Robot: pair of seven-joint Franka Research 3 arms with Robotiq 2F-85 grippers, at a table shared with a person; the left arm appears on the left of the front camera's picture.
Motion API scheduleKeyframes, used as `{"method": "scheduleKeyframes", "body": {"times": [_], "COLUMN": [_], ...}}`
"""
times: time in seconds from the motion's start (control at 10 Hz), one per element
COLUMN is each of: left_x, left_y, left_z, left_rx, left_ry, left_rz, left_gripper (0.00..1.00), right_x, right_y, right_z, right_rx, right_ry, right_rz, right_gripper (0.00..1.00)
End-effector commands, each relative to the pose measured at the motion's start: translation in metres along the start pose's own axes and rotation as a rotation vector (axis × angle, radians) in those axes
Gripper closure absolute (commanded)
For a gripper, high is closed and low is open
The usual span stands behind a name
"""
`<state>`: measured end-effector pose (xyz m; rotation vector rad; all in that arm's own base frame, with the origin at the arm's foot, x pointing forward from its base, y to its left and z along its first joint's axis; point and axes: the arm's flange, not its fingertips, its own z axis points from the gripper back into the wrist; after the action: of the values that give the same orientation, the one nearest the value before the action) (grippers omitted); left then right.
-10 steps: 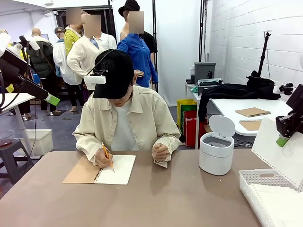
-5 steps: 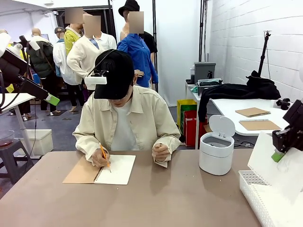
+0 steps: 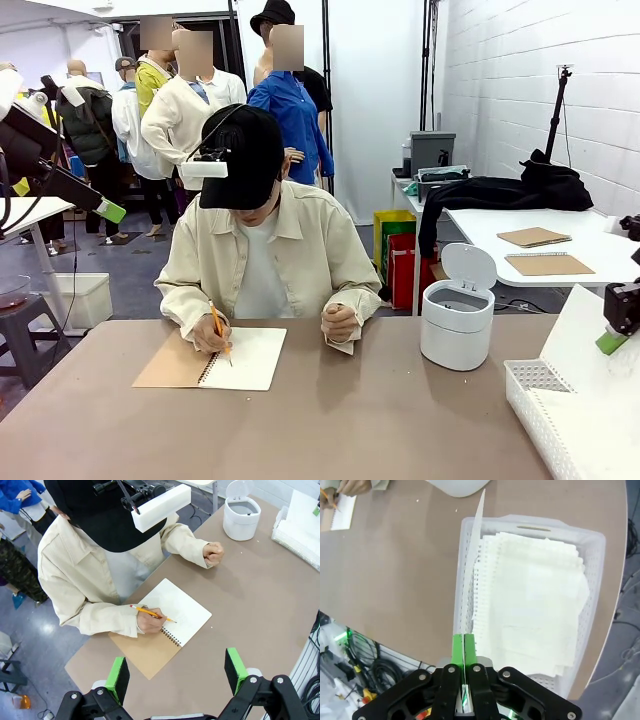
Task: Sort the paper based on its condition.
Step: If a person hands you a paper, place it in the Organizing basket , and if it's crumpled, put it in the Trash can.
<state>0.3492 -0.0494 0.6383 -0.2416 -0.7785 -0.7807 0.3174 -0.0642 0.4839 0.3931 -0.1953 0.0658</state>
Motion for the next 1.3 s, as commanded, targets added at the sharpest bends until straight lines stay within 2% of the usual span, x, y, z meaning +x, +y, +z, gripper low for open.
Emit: {"method": "scheduleKeyframes", "body": {"times": [0.0, 0.3, 0.6, 0.8, 1.0, 1.2], "left_x": [0.000, 0.000, 0.000, 0.000, 0.000, 0.000], "left_y": [0.000, 0.000, 0.000, 0.000, 0.000, 0.000], "left_z": [0.000, 0.000, 0.000, 0.000, 0.000, 0.000], "left_rx": [0.000, 0.000, 0.000, 0.000, 0.000, 0.000], "left_ry": [0.000, 0.000, 0.000, 0.000, 0.000, 0.000], "left_rz": [0.002, 0.002, 0.002, 0.002, 0.002, 0.002], "left_gripper": [0.00, 0.00, 0.00, 0.00, 0.00, 0.00], "right_x": [-0.042, -0.040, -0.036, -0.037, -0.043, -0.049], "right_y": [-0.005, -0.004, 0.001, 0.001, 0.000, -0.009], "right_z": [-0.047, -0.069, -0.104, -0.129, -0.139, -0.141], "right_rx": [0.042, 0.071, 0.031, 0.039, 0.053, -0.015], "right_ry": [0.023, 0.160, 0.265, 0.252, 0.198, 0.190], "right_rz": [-0.019, -0.013, 0.022, 0.023, 0.022, 0.013], "right_gripper": [1.00, 1.00, 1.00, 1.00, 1.00, 1.00]}}
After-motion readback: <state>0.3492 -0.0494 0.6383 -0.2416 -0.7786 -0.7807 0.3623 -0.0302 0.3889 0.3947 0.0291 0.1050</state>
